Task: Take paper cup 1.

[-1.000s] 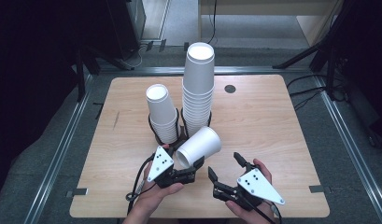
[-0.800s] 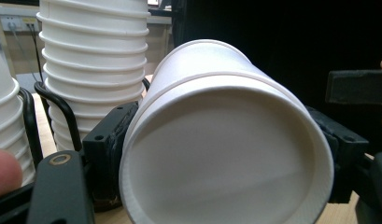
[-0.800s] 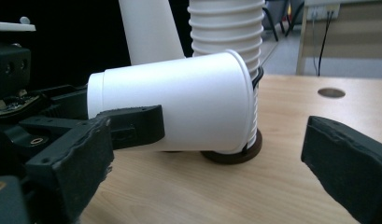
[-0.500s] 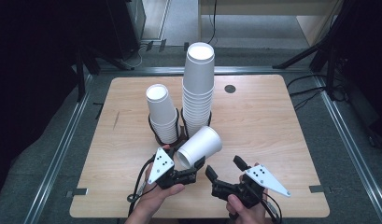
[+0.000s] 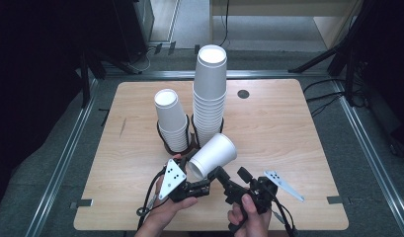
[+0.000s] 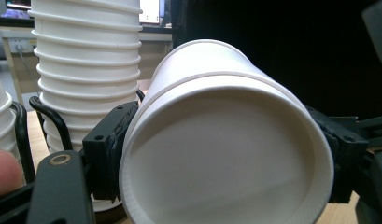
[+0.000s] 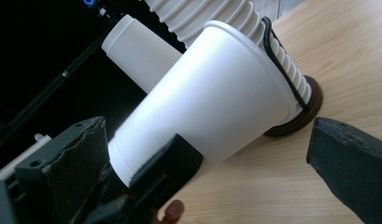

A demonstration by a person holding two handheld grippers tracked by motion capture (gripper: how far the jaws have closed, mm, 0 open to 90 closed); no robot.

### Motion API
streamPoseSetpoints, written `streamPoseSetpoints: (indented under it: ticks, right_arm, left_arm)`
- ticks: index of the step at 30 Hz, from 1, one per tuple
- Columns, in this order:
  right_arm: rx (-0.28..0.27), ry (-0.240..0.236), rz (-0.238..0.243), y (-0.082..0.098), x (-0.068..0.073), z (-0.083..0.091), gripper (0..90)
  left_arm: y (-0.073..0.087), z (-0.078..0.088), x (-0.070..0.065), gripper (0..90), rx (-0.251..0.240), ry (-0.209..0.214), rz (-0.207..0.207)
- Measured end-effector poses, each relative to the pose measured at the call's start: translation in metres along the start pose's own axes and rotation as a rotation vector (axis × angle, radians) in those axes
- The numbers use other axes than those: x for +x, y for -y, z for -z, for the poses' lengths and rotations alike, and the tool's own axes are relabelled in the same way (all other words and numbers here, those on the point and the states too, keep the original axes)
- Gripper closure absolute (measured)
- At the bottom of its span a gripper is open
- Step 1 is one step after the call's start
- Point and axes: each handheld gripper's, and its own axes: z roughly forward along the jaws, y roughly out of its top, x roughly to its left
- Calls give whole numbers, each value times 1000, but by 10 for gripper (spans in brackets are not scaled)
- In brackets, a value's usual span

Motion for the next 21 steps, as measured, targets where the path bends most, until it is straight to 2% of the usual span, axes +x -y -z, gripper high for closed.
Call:
streamPoseSetpoints:
  ticks: [4,6,10,15,16,19,21]
  right_arm:
    - [-2,-3,-112,-3,-3,-3,0]
    - [2,-22,-198,-5,-6,-5,0]
    - [0,-41,-291,-6,-9,-7,0]
    - [18,-80,-434,-6,-13,-12,0]
    - [19,-80,-449,-5,-13,-13,0]
    - [31,-98,-546,-5,-16,-18,0]
    - [23,-95,-569,-4,-18,-20,0]
  left_arm:
    - [1,0,-1,213,-4,-6,-5]
    - [1,-1,-3,213,-6,-5,-9]
    - [2,-2,-5,213,-4,-2,-18]
    - [2,-2,-6,213,-10,-5,-28]
    - [2,-2,-6,213,-12,-6,-30]
    - [2,-1,-6,213,-11,-5,-29]
    - [2,-2,-6,213,-11,-7,-30]
